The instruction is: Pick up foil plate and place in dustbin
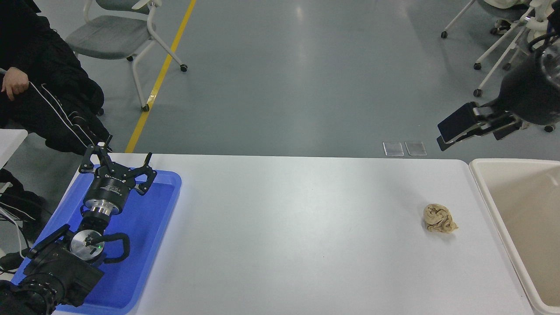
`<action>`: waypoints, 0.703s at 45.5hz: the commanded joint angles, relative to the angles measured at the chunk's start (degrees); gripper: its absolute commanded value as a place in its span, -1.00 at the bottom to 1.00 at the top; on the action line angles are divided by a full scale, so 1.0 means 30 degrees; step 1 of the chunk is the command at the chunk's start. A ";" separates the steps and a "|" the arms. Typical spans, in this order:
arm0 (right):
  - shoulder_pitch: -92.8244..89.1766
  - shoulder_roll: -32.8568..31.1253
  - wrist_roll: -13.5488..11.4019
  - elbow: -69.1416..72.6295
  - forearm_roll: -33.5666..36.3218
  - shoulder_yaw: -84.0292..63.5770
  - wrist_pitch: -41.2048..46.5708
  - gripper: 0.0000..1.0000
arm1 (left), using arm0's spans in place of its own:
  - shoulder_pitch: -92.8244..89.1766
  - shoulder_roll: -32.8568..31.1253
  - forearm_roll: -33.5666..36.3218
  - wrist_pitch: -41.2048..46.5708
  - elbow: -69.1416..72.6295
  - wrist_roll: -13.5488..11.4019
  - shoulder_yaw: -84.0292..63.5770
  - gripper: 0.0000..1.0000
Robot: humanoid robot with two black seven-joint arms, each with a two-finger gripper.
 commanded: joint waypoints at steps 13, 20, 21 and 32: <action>-0.1489 0.0597 -0.2230 -0.0009 0.0259 -0.0083 0.0044 1.00 | 0.0002 -0.0031 0.0025 0.0000 0.0009 0.0000 0.0000 1.00; -0.1489 0.0715 -0.2230 -0.0009 0.0317 -0.0083 0.0044 1.00 | 0.0002 -0.0031 -0.0005 0.0000 0.0009 0.0000 0.0000 1.00; -0.1489 0.0715 -0.2259 -0.0009 0.0405 -0.0083 0.0044 1.00 | 0.0002 -0.0031 0.0024 0.0000 0.0009 0.0000 0.0000 1.00; -0.1489 0.0920 -0.2756 -0.0097 0.3772 -0.0142 0.0044 1.00 | 0.0002 -0.0031 -0.0005 0.0000 0.0009 0.0000 0.0000 1.00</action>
